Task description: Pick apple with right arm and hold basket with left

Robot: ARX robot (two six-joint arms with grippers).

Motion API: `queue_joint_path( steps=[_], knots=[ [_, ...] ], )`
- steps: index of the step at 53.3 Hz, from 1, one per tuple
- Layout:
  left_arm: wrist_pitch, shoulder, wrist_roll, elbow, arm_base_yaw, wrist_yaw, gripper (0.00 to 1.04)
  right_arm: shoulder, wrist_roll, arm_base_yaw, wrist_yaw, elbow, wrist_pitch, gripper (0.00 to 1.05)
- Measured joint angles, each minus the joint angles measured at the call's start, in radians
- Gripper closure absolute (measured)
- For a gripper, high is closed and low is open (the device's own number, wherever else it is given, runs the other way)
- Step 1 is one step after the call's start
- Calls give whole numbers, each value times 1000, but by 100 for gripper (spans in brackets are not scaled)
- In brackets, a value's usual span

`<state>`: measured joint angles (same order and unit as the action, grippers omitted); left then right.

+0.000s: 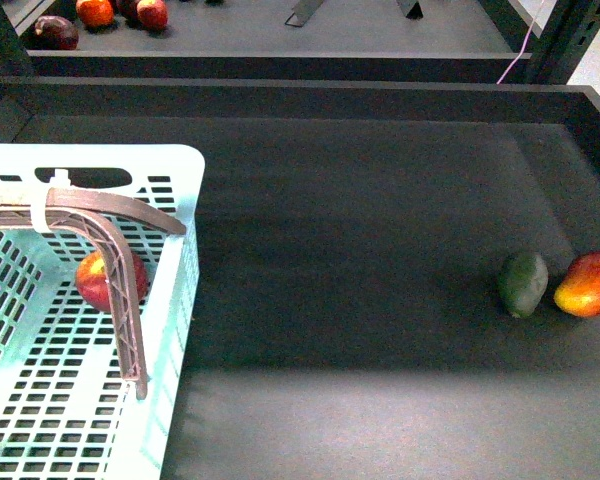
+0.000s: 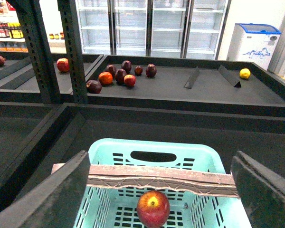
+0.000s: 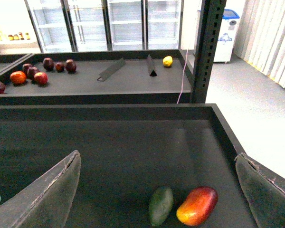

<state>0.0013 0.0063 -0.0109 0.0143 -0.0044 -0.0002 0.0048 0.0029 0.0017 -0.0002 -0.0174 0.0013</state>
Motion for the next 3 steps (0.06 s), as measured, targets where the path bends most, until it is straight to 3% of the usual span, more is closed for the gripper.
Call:
queue_joint_path(
  steps=[3],
  knots=[
    [0,0,2,0,0,0,8,0,0,0,0,0,0,9]
  ],
)
